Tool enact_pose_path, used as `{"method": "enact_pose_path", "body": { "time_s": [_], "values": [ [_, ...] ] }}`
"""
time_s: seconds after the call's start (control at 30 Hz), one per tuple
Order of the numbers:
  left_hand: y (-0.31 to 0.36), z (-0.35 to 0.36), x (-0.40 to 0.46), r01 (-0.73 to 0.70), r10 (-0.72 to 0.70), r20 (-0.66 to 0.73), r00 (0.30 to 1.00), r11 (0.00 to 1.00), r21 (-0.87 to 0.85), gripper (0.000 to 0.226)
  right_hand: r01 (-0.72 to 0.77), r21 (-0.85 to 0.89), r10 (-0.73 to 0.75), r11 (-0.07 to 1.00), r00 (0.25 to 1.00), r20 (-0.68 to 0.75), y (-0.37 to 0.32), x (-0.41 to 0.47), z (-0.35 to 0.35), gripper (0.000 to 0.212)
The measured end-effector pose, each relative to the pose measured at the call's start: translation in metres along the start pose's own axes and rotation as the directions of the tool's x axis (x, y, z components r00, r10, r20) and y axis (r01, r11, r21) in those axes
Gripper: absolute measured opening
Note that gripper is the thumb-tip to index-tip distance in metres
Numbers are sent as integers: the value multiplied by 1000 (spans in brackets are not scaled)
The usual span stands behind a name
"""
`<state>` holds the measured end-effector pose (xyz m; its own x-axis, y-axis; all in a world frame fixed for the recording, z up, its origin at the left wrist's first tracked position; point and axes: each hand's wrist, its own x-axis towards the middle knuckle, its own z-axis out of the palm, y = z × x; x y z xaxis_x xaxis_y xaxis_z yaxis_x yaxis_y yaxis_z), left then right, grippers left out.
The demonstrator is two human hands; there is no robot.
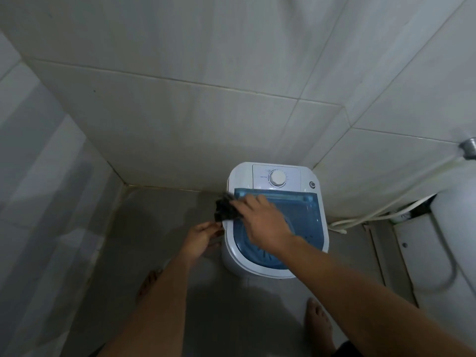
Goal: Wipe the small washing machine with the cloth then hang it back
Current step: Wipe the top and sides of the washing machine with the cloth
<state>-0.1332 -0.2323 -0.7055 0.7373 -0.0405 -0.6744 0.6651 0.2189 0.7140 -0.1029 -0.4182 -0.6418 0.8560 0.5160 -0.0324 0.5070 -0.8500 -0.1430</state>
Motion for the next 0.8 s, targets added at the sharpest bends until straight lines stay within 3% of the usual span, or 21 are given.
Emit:
{"method": "enact_pose_path", "body": {
  "time_s": [0.1,0.17,0.27,0.33,0.47,0.57,0.67,0.73,0.8],
  "values": [
    [-1,0,0,-19,19,-29,999,1000,11,21,121,196,-142,973,985,101,-1,-23,-11,56],
    [1,4,-3,-39,39,-48,998,999,3,21,121,375,-180,919,976,127,6,-28,-29,52],
    [-1,8,-3,-77,80,-35,996,995,71,23,-21,414,46,910,998,-50,41,-31,-46,55],
    [-3,10,-2,-104,110,-47,993,989,104,24,-174,381,238,908,963,-126,71,-33,-45,55],
    [-2,11,-3,-95,104,-56,993,984,148,25,-364,183,382,913,921,-75,82,-44,-18,49],
    [-1,11,-4,-116,127,-45,991,974,195,27,-268,120,281,956,952,-117,48,-54,-3,51],
    [-1,12,-6,-120,136,-62,989,969,217,28,-18,52,22,998,997,-73,10,-66,7,56],
    [-1,14,-5,-109,130,-81,988,969,220,28,76,140,-73,987,997,-28,3,-73,1,52],
    [-1,16,-6,-110,134,-89,987,965,237,27,63,263,-58,963,998,-26,17,-71,-13,51]
  ]
}}
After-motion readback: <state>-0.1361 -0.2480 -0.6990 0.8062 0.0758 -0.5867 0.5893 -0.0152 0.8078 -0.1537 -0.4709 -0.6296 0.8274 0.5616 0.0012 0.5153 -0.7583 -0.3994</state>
